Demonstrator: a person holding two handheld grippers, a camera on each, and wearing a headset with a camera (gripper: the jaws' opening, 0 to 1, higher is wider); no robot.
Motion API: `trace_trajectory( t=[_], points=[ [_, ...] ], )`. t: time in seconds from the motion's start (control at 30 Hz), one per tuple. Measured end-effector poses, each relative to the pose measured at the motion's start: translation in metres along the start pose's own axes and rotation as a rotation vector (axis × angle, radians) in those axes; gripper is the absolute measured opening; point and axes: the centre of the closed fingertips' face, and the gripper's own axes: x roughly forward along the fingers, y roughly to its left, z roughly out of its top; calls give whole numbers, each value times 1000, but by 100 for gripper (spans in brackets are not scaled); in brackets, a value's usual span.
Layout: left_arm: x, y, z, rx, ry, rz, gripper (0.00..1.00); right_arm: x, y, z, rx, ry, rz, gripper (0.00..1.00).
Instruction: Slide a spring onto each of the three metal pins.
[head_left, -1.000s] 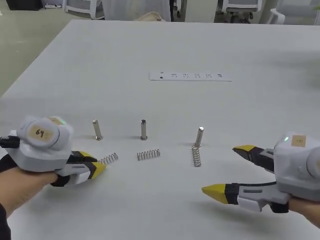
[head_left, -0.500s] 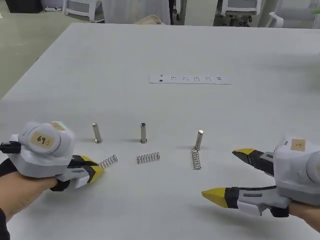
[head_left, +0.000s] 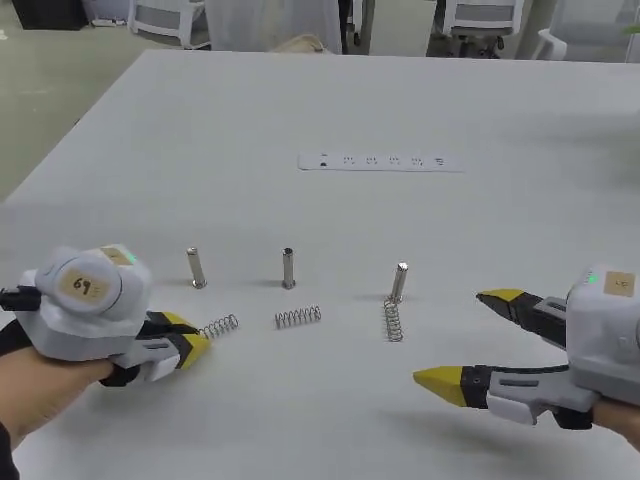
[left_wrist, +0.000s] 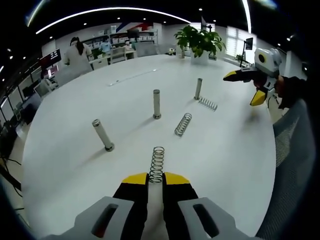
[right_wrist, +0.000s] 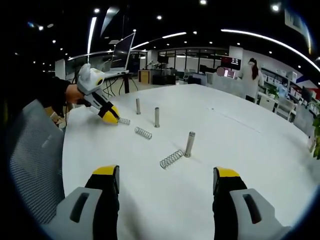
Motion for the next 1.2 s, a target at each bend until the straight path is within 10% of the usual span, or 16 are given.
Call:
trace_trajectory(
  t=[1.2],
  points=[
    [-25,-36,18,54,-66,-74,3,7,42,25,-94,-7,154,69]
  ],
)
